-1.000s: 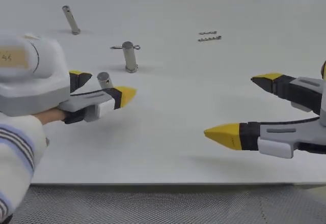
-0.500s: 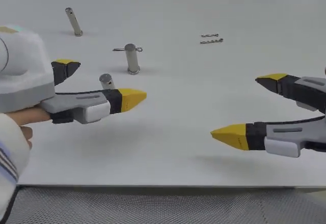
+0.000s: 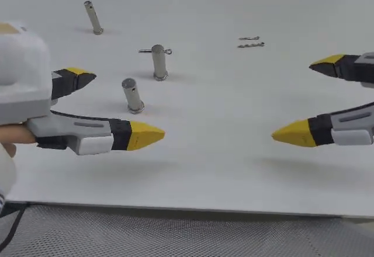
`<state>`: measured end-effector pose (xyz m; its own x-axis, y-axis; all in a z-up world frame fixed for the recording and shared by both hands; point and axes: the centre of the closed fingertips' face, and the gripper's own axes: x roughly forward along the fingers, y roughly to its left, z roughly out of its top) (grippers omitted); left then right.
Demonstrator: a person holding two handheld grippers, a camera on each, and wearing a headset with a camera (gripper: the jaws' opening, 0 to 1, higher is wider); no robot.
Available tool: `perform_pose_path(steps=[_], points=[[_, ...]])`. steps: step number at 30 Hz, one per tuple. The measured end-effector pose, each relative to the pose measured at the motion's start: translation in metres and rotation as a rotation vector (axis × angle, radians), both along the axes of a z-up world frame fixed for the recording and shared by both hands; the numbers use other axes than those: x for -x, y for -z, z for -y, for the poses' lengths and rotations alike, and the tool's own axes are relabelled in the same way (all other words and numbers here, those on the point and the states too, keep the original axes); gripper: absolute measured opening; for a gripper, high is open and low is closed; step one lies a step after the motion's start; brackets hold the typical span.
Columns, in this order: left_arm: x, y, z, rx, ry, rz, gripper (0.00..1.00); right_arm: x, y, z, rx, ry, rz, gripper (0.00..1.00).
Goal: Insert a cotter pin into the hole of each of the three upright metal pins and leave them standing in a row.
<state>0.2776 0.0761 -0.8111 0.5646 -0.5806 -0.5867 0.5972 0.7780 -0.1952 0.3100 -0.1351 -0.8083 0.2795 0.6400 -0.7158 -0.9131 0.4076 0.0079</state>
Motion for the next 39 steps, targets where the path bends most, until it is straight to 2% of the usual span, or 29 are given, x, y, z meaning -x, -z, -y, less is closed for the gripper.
perform_pose_path(steps=[5, 6, 8, 9, 18, 21, 28, 29, 31, 33, 34, 39], points=[[0.005, -0.001, -0.003, -0.007, 0.003, -0.006, 0.99, -0.013, 0.001, -0.001, 0.09, -0.11, 0.026, 0.9], [0.007, -0.001, -0.003, -0.001, 0.006, -0.009, 0.99, -0.016, 0.001, -0.003, 0.096, -0.125, 0.027, 0.9], [0.01, -0.003, -0.001, 0.041, 0.003, -0.023, 0.99, -0.018, 0.002, -0.006, 0.112, -0.187, 0.03, 0.9], [0.011, -0.003, -0.002, 0.045, 0.001, -0.02, 0.99, -0.022, 0.003, -0.007, 0.122, -0.197, 0.027, 0.9], [0.019, 0.0, -0.004, 0.033, 0.004, -0.035, 0.99, -0.047, 0.009, -0.018, 0.182, -0.336, 0.009, 0.83], [0.021, 0.003, -0.006, 0.016, 0.006, -0.045, 0.99, -0.048, 0.009, -0.024, 0.19, -0.364, 0.009, 0.8], [0.024, 0.003, -0.002, 0.011, 0.006, -0.053, 0.99, -0.073, 0.023, -0.028, 0.221, -0.418, 0.002, 0.72], [0.023, 0.004, -0.003, 0.016, 0.003, -0.052, 0.99, -0.082, 0.026, -0.028, 0.232, -0.418, 0.013, 0.69], [0.023, 0.006, -0.004, 0.023, -0.003, -0.06, 0.99, -0.091, 0.031, -0.027, 0.24, -0.413, 0.002, 0.63], [0.024, 0.008, -0.003, 0.021, -0.002, -0.068, 0.99, -0.102, 0.037, -0.027, 0.252, -0.398, -0.02, 0.62], [0.024, 0.008, -0.002, 0.02, -0.003, -0.067, 0.98, -0.106, 0.039, -0.026, 0.26, -0.396, -0.014, 0.62], [0.025, 0.01, 0.0, 0.016, -0.02, -0.072, 0.97, -0.114, 0.048, -0.026, 0.292, -0.399, -0.039, 0.6]])
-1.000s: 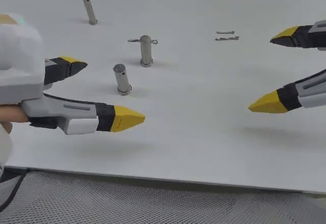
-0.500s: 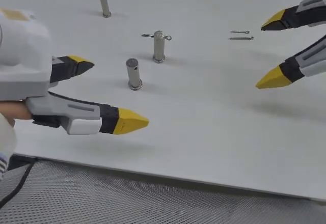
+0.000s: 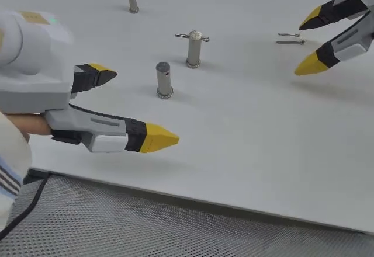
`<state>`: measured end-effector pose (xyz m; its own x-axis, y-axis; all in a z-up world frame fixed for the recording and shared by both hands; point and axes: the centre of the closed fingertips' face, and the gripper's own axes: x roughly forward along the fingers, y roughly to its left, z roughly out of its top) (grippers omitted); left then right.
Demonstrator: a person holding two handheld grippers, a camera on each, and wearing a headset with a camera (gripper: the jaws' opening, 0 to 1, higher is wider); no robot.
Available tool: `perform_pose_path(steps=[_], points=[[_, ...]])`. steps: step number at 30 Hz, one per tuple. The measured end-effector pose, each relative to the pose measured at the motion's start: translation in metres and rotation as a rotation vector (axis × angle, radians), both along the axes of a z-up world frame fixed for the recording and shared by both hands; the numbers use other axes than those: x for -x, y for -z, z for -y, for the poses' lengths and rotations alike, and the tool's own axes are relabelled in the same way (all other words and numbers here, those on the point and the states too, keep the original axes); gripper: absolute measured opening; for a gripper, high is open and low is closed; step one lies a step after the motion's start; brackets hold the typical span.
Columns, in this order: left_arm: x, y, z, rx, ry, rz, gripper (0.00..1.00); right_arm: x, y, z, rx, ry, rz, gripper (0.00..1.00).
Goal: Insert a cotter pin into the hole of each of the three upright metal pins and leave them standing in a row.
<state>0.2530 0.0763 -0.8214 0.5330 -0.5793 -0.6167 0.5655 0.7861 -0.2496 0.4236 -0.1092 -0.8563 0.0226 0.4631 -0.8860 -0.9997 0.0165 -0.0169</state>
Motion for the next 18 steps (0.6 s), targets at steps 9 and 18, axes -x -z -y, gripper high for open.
perform_pose_path(steps=[9, 18], points=[[-0.001, 0.0, 0.001, 0.019, -0.031, -0.006, 0.96, -0.002, 0.014, 0.002, 0.066, -0.005, -0.041, 0.57], [0.0, 0.002, -0.003, 0.034, -0.032, -0.014, 0.92, -0.013, 0.014, 0.004, 0.094, 0.038, -0.068, 0.44]])
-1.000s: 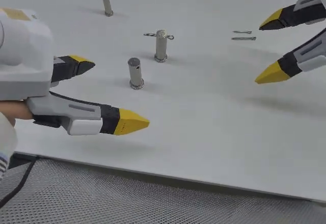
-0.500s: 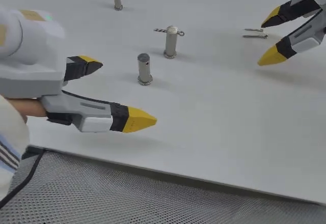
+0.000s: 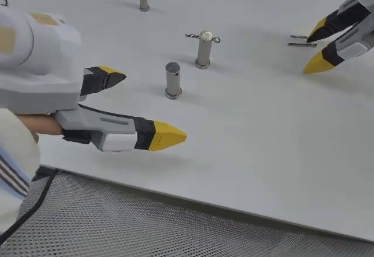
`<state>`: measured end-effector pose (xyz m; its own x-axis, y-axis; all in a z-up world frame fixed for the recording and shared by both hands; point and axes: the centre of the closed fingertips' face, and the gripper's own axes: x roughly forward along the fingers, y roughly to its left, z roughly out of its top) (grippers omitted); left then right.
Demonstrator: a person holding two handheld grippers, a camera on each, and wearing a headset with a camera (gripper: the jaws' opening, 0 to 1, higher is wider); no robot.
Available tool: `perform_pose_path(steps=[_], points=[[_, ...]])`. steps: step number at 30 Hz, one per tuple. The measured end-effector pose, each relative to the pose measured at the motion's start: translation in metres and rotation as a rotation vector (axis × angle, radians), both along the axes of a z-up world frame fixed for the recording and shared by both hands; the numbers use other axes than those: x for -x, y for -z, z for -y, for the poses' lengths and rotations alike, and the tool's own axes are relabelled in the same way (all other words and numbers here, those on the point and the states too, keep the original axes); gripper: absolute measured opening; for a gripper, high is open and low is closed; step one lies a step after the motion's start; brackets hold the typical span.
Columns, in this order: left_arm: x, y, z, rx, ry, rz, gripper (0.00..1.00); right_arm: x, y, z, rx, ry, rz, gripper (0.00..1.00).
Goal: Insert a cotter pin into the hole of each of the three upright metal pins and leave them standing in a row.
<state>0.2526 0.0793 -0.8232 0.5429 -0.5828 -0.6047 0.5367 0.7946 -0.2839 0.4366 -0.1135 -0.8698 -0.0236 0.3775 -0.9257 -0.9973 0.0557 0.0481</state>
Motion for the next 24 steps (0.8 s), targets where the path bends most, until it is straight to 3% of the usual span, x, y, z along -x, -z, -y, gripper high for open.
perform_pose_path(steps=[2, 6, 8, 9, 13, 17, 24], points=[[0.001, 0.001, -0.001, 0.0, 0.0, -0.002, 0.91, -0.001, 0.0, -0.001, 0.005, 0.004, -0.008, 0.43], [0.001, 0.004, -0.005, -0.006, 0.001, -0.005, 0.88, -0.006, 0.002, 0.002, 0.067, -0.079, 0.054, 0.36], [0.002, 0.005, -0.007, -0.002, 0.0, -0.007, 0.86, 0.0, 0.0, -0.002, 0.08, -0.038, 0.038, 0.35], [-0.001, 0.003, -0.008, 0.003, -0.005, 0.019, 0.85, -0.001, -0.001, -0.001, 0.095, -0.018, 0.039, 0.33], [-0.004, 0.002, -0.011, 0.024, -0.026, 0.017, 0.83, -0.004, 0.0, -0.001, 0.13, -0.027, 0.038, 0.3], [-0.005, 0.004, -0.013, 0.012, -0.022, 0.021, 0.83, -0.008, 0.001, 0.0, 0.147, -0.034, 0.04, 0.26], [-0.003, 0.004, -0.009, 0.011, -0.009, 0.02, 0.75, -0.015, 0.002, 0.0, 0.176, -0.055, 0.078, 0.08]])
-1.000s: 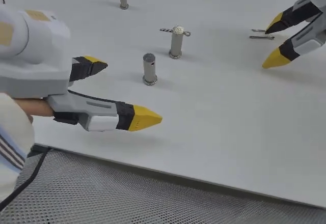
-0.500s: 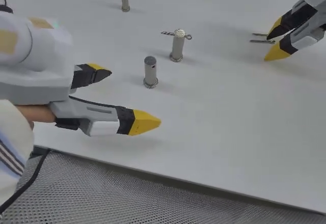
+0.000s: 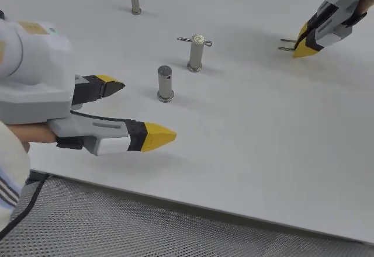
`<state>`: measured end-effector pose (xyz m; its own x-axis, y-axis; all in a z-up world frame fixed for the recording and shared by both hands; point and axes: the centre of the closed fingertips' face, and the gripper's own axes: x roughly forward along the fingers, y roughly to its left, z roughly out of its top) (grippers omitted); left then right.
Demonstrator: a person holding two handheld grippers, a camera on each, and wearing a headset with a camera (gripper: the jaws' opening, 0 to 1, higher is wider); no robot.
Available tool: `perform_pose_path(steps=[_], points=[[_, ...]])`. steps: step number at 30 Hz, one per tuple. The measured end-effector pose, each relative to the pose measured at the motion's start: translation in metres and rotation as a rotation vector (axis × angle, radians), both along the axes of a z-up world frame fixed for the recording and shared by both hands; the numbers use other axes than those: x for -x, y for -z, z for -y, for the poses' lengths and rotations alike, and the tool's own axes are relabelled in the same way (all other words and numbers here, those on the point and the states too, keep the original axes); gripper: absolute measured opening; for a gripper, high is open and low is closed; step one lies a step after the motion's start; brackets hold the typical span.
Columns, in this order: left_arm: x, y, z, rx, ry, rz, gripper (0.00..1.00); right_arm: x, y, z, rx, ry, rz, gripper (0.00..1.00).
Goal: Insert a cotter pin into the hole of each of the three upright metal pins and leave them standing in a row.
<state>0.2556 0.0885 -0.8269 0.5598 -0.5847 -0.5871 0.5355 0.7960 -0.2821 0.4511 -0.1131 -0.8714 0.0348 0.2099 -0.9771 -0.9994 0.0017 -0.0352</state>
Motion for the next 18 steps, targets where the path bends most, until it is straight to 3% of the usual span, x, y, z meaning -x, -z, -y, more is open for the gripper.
perform_pose_path(steps=[6, 12, 16, 18], points=[[-0.0001, -0.0015, 0.001, -0.001, 0.0, 0.01, 0.74, 0.0078, -0.0024, -0.0013, 0.026, -0.039, 0.043, 0.04], [-0.0005, -0.0043, -0.0001, 0.016, -0.018, 0.014, 0.7, 0.0018, -0.0038, 0.0012, 0.03, -0.046, 0.11, 0.03], [-0.003, -0.0054, -0.0028, -0.006, -0.025, 0.035, 0.72, 0.0062, -0.005, 0.0017, 0.008, 0.017, 0.097, 0.02], [-0.0022, -0.0065, -0.0021, -0.001, -0.025, 0.031, 0.71, 0.0069, -0.0046, 0.002, 0.01, -0.003, 0.105, 0.02]])
